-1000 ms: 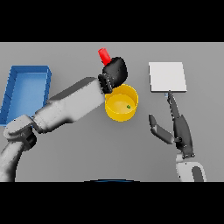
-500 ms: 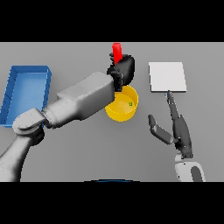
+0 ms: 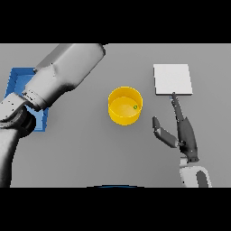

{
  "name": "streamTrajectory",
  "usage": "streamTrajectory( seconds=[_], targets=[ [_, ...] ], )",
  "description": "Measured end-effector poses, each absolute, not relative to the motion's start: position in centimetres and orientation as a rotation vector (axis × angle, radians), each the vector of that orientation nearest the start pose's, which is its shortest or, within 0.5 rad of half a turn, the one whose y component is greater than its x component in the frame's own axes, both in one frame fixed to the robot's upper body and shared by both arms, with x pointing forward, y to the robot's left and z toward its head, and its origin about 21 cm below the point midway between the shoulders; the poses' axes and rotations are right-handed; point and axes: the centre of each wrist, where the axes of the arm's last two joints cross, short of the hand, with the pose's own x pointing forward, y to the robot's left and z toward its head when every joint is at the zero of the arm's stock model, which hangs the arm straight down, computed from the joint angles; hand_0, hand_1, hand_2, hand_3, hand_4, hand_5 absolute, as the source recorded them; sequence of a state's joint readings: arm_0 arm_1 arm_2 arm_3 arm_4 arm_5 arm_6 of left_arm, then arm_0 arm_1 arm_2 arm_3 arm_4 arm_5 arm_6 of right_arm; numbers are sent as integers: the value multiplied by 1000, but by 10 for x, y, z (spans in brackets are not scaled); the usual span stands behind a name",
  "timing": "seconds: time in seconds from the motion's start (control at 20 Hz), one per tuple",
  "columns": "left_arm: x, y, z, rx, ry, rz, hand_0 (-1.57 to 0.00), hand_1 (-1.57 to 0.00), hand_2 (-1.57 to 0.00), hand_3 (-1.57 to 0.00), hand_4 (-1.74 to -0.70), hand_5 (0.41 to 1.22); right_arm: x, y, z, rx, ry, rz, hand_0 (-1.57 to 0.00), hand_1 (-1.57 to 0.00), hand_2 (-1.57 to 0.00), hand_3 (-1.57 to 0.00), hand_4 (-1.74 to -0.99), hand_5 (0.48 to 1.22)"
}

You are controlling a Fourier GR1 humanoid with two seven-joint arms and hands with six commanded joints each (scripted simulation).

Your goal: Pick up the red beaker and tilt it to pour out 1 green nut into yellow bowl. Pick up the yellow bowl and place it on the metallic measuring scale.

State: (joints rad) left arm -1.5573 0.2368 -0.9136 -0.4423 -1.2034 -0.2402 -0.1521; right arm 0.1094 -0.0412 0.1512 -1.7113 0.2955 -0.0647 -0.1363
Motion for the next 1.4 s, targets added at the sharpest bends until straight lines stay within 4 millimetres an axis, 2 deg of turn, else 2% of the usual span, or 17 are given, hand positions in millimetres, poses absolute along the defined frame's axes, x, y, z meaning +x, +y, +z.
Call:
streamTrajectory(
  seconds=[0.1, 0.15, 0.25, 0.3, 0.35, 0.4, 0.5, 0.55, 0.65, 0.75, 0.9, 0.95, 1.0, 1.1, 1.25, 1.4],
  targets=[
    [466, 57, 269, -1828, 1250, 2619, -1571, -1571, -1571, -1391, -1733, 1221, 219, -213, 10, -214, -1780, 314, 1, 1, 1, 1, -996, 675],
    [472, 75, 284, -1891, 1382, 2644, -1571, -1571, -1571, -1427, -1735, 1221, 220, -212, 9, -211, -1771, 312, 1, 1, 1, 1, -990, 672],
    [480, 110, 299, -2035, 1630, 2644, -1571, -1571, -1571, -1444, -1737, 1221, 223, -212, 9, -219, -1767, 311, 1, 1, 1, 1, -1004, 668],
    [483, 125, 295, -2085, 1750, 2642, -1571, -1571, -1571, -1448, -1738, 1221, 222, -209, 6, -192, -1762, 305, 1, 1, 1, 1, -1006, 669],
    [486, 148, 298, -2167, 1873, 2628, -1571, -1571, -1571, -1454, -1738, 1221, 225, -210, 8, -193, -1760, 295, 1, 1, 1, 1, -1004, 668],
    [488, 167, 299, -2279, 2009, 2566, -1571, -1571, -1571, -1453, -1739, 1221, 222, -212, 4, -181, -1759, 291, 1, 1, 1, 1, -1002, 666],
    [489, 208, 289, -2368, 2291, 2448, -1571, -1571, -1571, -1435, -1740, 1221, 225, -208, 4, -165, -1766, 285, 1, 1, 1, 1, -1012, 659],
    [489, 229, 276, -2424, 2423, 2392, -1571, -1571, -1571, -1417, -1740, 1221, 226, -205, 6, -152, -1770, 284, 1, 1, 1, 1, -1023, 654],
    [485, 267, 265, -2653, 2584, 2221, -1571, -1571, -1571, -1425, -1740, 1221, 225, -207, 3, -172, -1759, 302, 1, 1, 1, 1, -1044, 654],
    [479, 292, 247, -2789, 2847, 1969, -1571, -1571, -1571, -1441, -1741, 1221, 223, -209, 2, -180, -1760, 306, 1, 1, 1, 1, -1057, 652],
    [467, 318, 208, -2833, 3180, 1679, -1571, -1571, -1571, -1467, -1741, 1221, 228, -209, 5, -200, -1754, 314, 1, 1, 1, 1, -1047, 651],
    [462, 327, 196, -2904, 3270, 1555, -1571, -1571, -1571, -1470, -1741, 1221, 226, -207, 4, -204, -1758, 316, 1, 1, 1, 1, -1048, 651],
    [457, 330, 186, -2912, 3343, 1473, -1571, -1571, -1571, -1474, -1741, 1221, 225, -206, 4, -213, -1758, 326, 1, 1, 1, 1, -1052, 648],
    [447, 331, 175, -2863, 3499, 1299, -1571, -1571, -1571, -1479, -1741, 1221, 225, -208, 9, -234, -1763, 347, 1, 1, 1, 1, -1046, 649],
    [425, 332, 151, -2940, 3600, 1092, -1571, -1571, -1571, -1450, -1741, 1221, 224, -212, 5, -224, -1747, 355, 1, 1, 1, 1, -1026, 648],
    [405, 325, 129, -2908, 3699, 935, -1571, -1571, -1571, -1445, -1741, 1221, 222, -210, 0, -228, -1724, 350, 1, 1, 1, 1, -1020, 646]
  ],
)
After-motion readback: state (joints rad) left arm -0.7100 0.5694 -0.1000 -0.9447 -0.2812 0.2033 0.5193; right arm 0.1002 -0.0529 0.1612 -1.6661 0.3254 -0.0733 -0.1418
